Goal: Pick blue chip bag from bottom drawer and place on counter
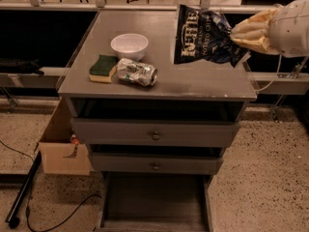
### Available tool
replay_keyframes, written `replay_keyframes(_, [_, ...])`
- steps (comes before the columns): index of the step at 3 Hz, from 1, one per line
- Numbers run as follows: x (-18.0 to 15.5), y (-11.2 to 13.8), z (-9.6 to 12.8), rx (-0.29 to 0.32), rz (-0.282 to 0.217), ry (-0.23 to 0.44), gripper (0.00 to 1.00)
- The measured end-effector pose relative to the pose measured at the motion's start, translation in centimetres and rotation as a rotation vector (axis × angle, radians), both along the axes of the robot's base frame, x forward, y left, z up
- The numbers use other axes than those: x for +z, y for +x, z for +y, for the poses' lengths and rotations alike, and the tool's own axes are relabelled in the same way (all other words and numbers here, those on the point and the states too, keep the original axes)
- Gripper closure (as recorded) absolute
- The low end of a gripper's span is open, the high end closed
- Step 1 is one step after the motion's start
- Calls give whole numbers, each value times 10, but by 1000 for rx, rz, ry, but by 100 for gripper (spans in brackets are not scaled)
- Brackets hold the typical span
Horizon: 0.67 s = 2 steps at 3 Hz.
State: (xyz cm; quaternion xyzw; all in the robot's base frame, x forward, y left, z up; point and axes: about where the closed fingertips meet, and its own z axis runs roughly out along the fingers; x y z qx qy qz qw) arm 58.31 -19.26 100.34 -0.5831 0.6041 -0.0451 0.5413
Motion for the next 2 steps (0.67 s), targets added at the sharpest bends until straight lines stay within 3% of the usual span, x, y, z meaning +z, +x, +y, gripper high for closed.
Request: replay_keyframes(2, [-23,31,10,32,51,36,100])
